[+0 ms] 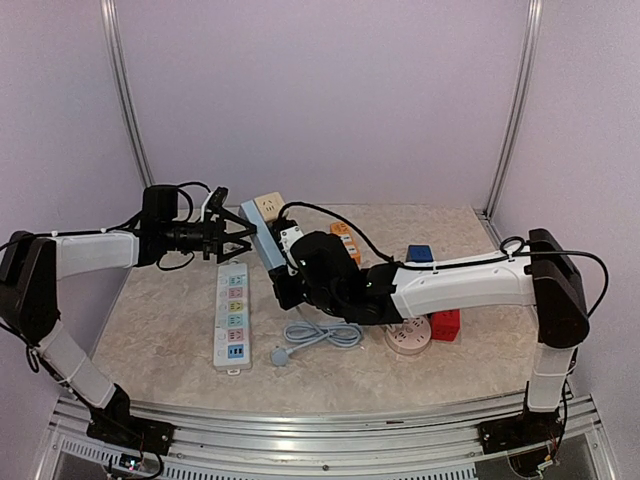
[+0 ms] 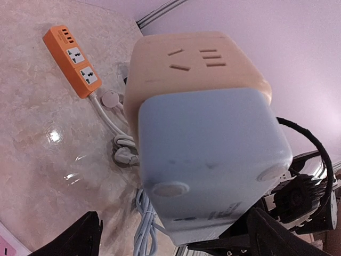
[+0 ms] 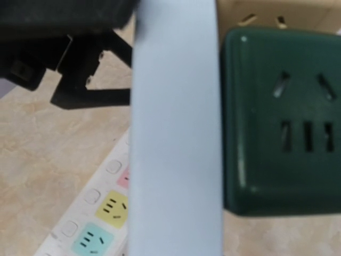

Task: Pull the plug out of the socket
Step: Pick up the socket from the center of the board.

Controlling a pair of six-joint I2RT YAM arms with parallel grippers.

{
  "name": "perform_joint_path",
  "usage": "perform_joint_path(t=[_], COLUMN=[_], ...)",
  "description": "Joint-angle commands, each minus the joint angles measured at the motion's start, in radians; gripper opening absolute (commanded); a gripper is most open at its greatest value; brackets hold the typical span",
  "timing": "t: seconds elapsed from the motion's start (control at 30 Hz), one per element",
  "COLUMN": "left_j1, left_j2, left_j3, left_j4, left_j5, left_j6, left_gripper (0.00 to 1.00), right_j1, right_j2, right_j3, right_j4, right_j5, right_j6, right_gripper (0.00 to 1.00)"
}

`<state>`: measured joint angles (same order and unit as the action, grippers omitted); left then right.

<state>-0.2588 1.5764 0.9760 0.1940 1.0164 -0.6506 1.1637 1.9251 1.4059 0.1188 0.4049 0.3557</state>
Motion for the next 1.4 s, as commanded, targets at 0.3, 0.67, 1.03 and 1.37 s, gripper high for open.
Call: perform_joint_path(t=[0.3, 0.67, 1.03, 1.37], left_j1=[-0.003, 0.0, 0.017, 0.031], left_j2=[0.006, 0.007, 0.01, 0.001], left_j3=[0.008, 0.007, -0.004, -0.019], left_j4=[0.015, 0.026, 0.081, 0.105], left_j5=[0.024, 0.03, 0.054, 0.073], left_j6=[-0.001, -0.012, -0.054, -0.069], left_gripper=[0.7, 0.68, 0.51, 0.2], right_j1=[0.047, 0.059, 0.06, 0.061], right_j2=[-0.022, 0.002, 0.017, -0.009], right_j3=[0.12, 0.153, 0.163, 0.115], right_j4=[0.077, 0.06, 0.049, 0.039], right_j5=[0.055, 0.055, 0.051, 0.057], right_j6=[-0.069, -0.081, -0.082, -0.083], right_gripper=[0.0, 0.0, 0.0, 0.39])
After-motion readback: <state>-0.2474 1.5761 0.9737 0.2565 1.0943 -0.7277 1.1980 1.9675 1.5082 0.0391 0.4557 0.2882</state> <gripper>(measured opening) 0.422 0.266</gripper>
